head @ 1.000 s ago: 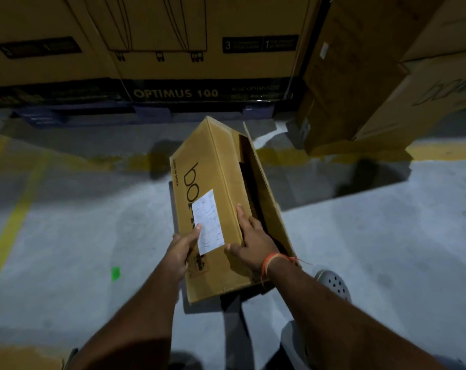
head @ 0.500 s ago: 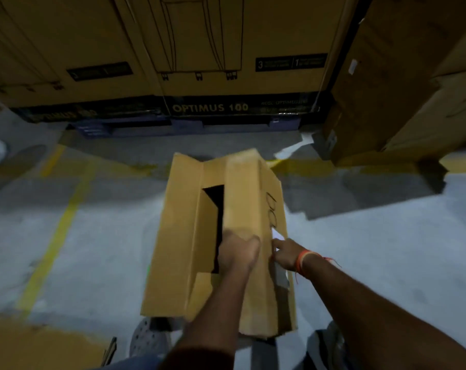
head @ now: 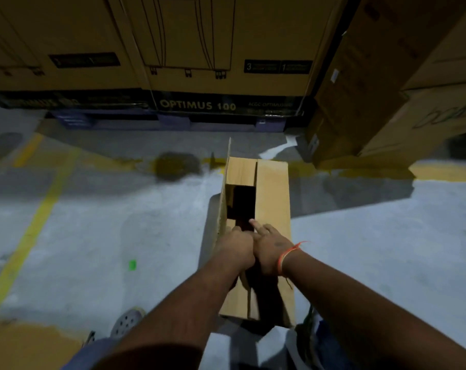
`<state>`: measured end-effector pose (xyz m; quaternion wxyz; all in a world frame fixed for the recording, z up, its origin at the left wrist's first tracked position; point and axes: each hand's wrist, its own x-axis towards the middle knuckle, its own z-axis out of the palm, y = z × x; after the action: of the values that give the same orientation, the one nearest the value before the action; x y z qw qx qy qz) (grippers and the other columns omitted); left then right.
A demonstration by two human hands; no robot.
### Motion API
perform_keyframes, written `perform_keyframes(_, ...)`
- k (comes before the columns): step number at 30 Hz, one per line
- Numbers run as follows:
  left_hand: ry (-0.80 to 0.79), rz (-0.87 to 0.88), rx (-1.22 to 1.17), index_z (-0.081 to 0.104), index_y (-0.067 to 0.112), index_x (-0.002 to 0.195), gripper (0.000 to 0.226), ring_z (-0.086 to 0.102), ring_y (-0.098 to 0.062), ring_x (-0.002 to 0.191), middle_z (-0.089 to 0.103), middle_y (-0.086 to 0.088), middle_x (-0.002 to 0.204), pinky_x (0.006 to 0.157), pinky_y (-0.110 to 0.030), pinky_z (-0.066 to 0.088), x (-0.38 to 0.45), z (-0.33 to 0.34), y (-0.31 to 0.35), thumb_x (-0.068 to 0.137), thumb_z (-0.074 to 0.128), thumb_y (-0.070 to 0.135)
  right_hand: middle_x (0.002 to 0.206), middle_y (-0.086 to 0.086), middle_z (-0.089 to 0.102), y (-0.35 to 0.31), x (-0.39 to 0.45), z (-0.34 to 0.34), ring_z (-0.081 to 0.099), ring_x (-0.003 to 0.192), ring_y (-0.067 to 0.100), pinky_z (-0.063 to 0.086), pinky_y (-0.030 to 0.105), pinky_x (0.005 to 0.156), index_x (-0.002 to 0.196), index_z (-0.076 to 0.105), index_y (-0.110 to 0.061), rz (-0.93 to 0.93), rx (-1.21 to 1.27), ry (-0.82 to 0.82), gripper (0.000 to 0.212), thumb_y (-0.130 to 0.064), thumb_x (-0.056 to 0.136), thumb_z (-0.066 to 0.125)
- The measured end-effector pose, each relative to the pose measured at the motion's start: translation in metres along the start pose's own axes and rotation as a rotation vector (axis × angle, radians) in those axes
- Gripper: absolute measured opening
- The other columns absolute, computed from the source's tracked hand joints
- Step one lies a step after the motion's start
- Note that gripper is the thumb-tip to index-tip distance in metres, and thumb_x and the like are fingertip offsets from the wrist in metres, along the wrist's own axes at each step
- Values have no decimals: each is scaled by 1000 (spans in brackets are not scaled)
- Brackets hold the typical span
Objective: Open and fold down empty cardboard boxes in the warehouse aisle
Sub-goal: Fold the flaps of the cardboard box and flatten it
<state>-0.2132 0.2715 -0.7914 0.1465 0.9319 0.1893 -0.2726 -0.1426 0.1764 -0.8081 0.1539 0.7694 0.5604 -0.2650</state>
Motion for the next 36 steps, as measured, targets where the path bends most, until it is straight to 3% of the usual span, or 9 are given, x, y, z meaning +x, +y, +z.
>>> perform_keyframes(5, -34, -65, 179, 41, 13, 150, 65, -3, -46, 154, 15, -24, 165, 125, -55, 1, -11, 10, -29, 93, 63, 33, 162, 13, 31, -21, 1, 14, 7, 155, 31, -6, 53, 122, 153, 38, -13, 203, -233, -112, 65, -54, 104, 24)
perform_keyframes(10, 48, -181, 84, 15, 20, 162, 86, -12, -48, 152, -9, -22, 167, 123, -59, -3, -1, 20, -29, 92, 64, 33, 151, 23, 41, -7, -17, -6, 32, 143, 39, 5, 58, 119, 155, 30, -6, 493, -227, 49, 77, -53, 97, 46)
perform_keyframes(14, 146, -319, -36, 19, 31, 161, 86, -18, -51, 149, -22, -20, 165, 119, -66, -3, 12, 29, -26, 88, 65, 27, 164, 26, 4, 17, -30, 3, 15, 149, 46, 15, 62, 118, 161, -4, -22, 702, 130, 15, 89, -50, 96, 52)
perform_keyframes(17, 174, -395, -179, 3, 42, 160, 99, -13, -50, 150, -28, -16, 164, 116, -69, 9, 21, 44, -33, 87, 68, 23, 165, 18, -17, 33, -26, 33, -6, 152, 44, 19, 72, 113, 156, -16, -36, 815, 512, -1, 97, -52, 95, 57)
perform_keyframes(20, 127, -409, -368, -10, 51, 156, 107, 10, -46, 149, -13, -13, 166, 112, -63, 33, 31, 66, -51, 91, 66, 14, 164, 18, -22, 44, -13, 58, -12, 151, 46, 19, 68, 117, 156, -18, -40, 804, 789, 26, 101, -36, 95, 63)
perform_keyframes(23, 88, -272, -432, -14, 52, 156, 105, 38, -43, 138, 8, -18, 164, 107, -50, 46, 43, 87, -68, 94, 54, 1, 165, 18, -16, 51, -1, 69, 5, 151, 48, 31, 56, 118, 157, -13, -40, 750, 958, 55, 104, -7, 92, 61)
perform_keyframes(26, 96, -141, -457, 2, 44, 161, 96, 52, -35, 128, 32, -19, 157, 101, -36, 48, 53, 95, -75, 93, 48, -6, 167, 16, -9, 55, 9, 77, 30, 146, 44, 50, 46, 105, 159, -5, -40, 680, 940, 69, 107, 9, 88, 57)
perform_keyframes(32, 239, -123, -661, 38, 27, 156, 76, 54, -32, 132, 48, -15, 153, 108, -30, 44, 68, 91, -95, 91, 45, -13, 158, 14, 32, 72, 26, 66, 50, 133, 35, 49, 39, 106, 160, 17, -26, 524, 939, 237, 93, 14, 86, 57)
perform_keyframes(36, 346, -166, -663, 54, 25, 147, 65, 58, -31, 125, 57, -14, 143, 106, -30, 46, 76, 64, -117, 92, 44, -10, 166, 11, 16, 71, 44, 45, 38, 143, 35, 37, 35, 114, 156, 32, -22, 429, 870, 316, 76, 8, 91, 56)
